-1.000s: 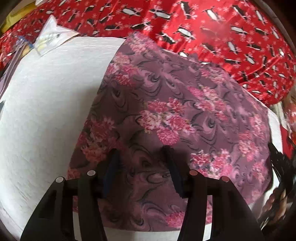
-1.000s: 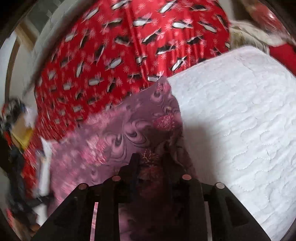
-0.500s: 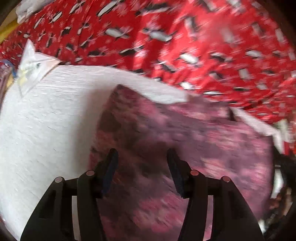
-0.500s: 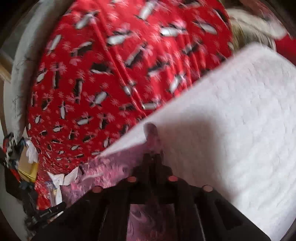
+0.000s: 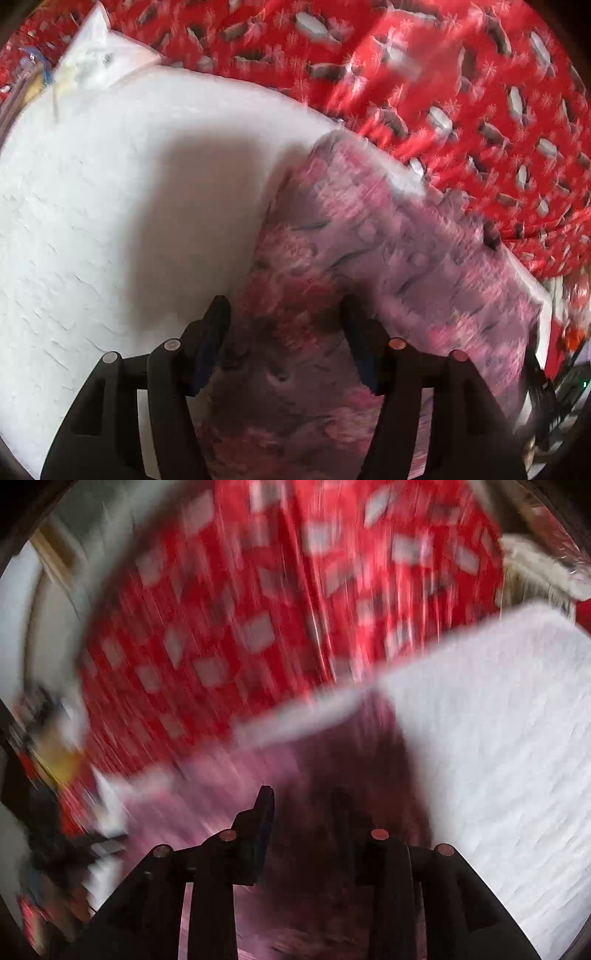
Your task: Fold small clothes
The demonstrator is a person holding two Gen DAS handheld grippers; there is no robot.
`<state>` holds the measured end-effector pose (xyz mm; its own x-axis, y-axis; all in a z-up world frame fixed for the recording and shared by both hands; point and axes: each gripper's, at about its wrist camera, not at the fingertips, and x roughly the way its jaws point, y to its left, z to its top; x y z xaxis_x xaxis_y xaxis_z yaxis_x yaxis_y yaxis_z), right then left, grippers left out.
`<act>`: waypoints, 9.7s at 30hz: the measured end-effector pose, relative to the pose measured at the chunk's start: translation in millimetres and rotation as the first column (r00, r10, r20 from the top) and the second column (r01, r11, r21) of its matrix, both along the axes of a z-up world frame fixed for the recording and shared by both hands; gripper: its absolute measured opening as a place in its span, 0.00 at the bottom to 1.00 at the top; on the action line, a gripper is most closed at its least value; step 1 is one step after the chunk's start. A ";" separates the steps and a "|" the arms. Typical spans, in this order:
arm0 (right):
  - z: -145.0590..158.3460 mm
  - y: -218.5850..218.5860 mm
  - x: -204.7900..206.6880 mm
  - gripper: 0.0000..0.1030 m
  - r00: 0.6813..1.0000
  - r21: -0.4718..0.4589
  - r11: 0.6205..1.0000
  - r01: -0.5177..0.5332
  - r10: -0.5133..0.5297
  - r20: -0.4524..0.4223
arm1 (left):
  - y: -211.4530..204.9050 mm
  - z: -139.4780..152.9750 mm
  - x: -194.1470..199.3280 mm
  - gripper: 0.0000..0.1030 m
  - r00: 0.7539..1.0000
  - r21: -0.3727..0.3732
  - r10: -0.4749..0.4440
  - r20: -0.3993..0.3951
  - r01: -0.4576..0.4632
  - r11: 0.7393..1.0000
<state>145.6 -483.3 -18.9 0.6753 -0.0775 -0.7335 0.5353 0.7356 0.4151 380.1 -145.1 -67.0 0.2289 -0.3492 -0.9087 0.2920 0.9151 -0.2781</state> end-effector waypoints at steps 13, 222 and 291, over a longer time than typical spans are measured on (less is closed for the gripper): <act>6.2 77.5 31.1 0.35 0.971 -0.003 0.973 -0.232 0.232 0.055 | 53.0 -3.2 9.6 0.59 0.969 -0.256 -0.007 -0.246 -0.058 0.965; 25.8 -64.6 -13.0 0.33 0.998 0.074 0.996 0.045 -0.042 -0.042 | -148.9 51.1 -95.2 0.83 0.960 -0.167 -0.254 -0.119 0.233 0.958; 47.0 149.5 -78.1 0.05 0.993 0.122 0.988 -0.090 0.080 0.086 | 6.8 60.1 -149.5 0.55 0.976 0.145 -0.181 0.125 0.163 0.976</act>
<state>67.5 -333.9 28.2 0.7328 0.0720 -0.6766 0.4341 0.7162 0.5465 230.6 -138.3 -6.9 0.3009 -0.2724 -0.9139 0.4748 0.8739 -0.1042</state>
